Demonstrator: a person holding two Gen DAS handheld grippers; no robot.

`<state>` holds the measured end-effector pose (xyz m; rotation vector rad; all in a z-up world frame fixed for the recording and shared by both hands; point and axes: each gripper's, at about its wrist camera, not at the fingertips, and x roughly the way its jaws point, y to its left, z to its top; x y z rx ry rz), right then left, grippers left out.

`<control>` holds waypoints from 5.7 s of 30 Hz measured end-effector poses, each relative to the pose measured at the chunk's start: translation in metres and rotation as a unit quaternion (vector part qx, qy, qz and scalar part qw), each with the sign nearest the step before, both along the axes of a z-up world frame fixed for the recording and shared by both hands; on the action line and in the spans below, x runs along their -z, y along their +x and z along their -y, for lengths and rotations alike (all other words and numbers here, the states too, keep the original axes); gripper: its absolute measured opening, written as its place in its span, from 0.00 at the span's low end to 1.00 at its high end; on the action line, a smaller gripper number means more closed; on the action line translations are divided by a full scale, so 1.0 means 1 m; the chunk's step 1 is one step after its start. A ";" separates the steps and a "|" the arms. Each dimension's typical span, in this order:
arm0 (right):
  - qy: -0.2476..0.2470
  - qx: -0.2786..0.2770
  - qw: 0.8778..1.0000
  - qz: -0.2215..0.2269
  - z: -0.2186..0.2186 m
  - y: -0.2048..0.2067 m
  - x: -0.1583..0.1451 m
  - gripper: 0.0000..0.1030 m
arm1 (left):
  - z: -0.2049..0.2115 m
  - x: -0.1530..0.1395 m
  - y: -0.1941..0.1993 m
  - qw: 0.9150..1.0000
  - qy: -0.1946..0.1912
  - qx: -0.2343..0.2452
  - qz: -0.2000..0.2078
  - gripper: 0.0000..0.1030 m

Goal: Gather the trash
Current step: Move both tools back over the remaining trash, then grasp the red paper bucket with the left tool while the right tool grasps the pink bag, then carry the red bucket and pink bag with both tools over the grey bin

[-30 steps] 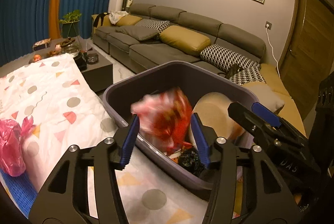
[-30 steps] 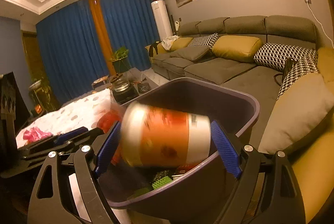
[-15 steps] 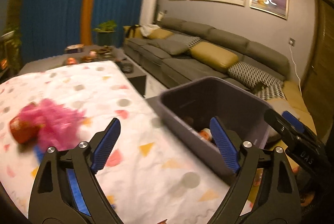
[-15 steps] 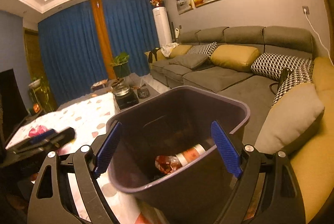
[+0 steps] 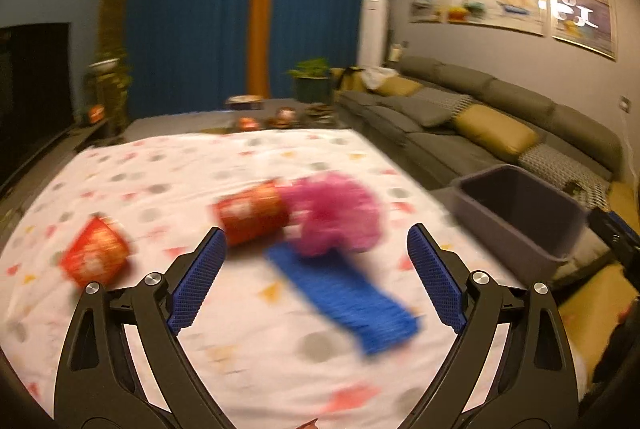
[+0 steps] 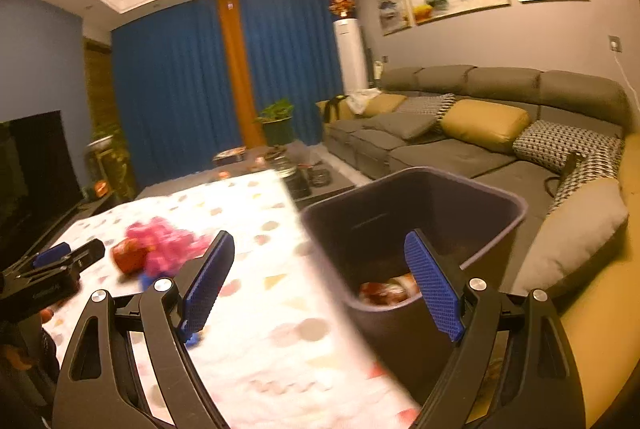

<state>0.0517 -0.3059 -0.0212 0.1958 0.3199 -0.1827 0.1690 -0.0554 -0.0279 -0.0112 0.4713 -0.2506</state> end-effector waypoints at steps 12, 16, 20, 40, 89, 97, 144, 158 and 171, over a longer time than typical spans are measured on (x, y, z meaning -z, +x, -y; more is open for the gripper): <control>-0.017 -0.069 0.997 -0.021 -0.085 0.020 0.003 0.82 | -0.147 0.013 -0.001 0.993 0.014 -0.119 -0.011 0.87; -0.026 -0.079 0.996 -0.029 -0.106 0.027 0.008 0.82 | -0.167 0.022 0.009 0.993 0.010 -0.115 -0.022 0.87; -0.028 -0.083 0.995 -0.037 -0.119 0.037 0.013 0.82 | -0.178 0.032 0.028 0.993 0.008 -0.107 -0.039 0.87; -0.041 -0.086 0.993 -0.069 -0.131 0.101 0.024 0.82 | -0.196 0.069 0.090 0.987 -0.036 -0.061 -0.142 0.73; -0.043 -0.052 0.995 -0.077 -0.109 0.099 0.021 0.05 | -0.176 0.054 0.059 0.993 -0.073 -0.001 -0.094 0.58; -0.043 -0.047 0.996 -0.058 -0.100 0.075 0.010 0.05 | -0.165 0.039 0.043 0.994 -0.072 0.007 -0.080 0.58; -0.002 0.124 0.992 -0.027 0.089 0.028 0.015 0.05 | 0.153 -0.012 0.042 0.967 -0.083 0.236 -0.052 0.58; 0.010 0.139 0.989 -0.044 0.119 0.033 0.033 0.05 | 0.226 0.012 0.061 0.958 -0.069 0.268 -0.077 0.58; 0.014 0.141 0.989 -0.049 0.124 0.037 0.036 0.05 | 0.248 0.026 0.066 0.955 -0.060 0.274 -0.094 0.58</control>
